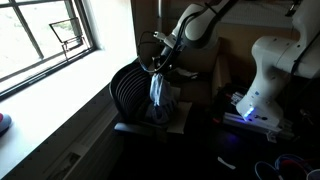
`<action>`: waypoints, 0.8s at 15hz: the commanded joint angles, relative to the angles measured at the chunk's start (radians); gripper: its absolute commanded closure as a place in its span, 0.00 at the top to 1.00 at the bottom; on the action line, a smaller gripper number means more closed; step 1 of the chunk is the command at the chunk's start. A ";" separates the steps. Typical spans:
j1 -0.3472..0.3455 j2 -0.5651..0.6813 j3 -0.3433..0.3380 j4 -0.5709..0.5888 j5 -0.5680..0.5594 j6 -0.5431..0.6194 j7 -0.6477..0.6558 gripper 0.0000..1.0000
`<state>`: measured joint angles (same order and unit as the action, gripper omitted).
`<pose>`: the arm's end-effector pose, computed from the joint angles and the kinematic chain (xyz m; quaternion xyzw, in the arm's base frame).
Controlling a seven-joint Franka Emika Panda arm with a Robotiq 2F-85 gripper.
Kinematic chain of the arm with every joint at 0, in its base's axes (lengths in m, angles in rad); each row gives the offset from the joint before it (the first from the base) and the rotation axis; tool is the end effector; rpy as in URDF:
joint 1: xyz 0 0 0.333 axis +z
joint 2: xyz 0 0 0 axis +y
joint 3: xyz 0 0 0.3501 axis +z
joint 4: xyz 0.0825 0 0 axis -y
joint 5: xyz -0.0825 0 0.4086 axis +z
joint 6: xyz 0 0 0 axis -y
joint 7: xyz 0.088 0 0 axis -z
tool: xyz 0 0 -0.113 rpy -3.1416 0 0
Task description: Put the clothes on the couch on the chair
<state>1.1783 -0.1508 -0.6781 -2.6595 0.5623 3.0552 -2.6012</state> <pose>0.4242 0.1872 0.3338 0.2885 0.9190 0.2343 0.1320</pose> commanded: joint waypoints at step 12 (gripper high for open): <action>-0.083 0.356 -0.045 0.008 -0.182 0.082 0.163 0.04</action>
<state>1.0946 0.2054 -0.7227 -2.6511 0.3805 3.1372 -2.4383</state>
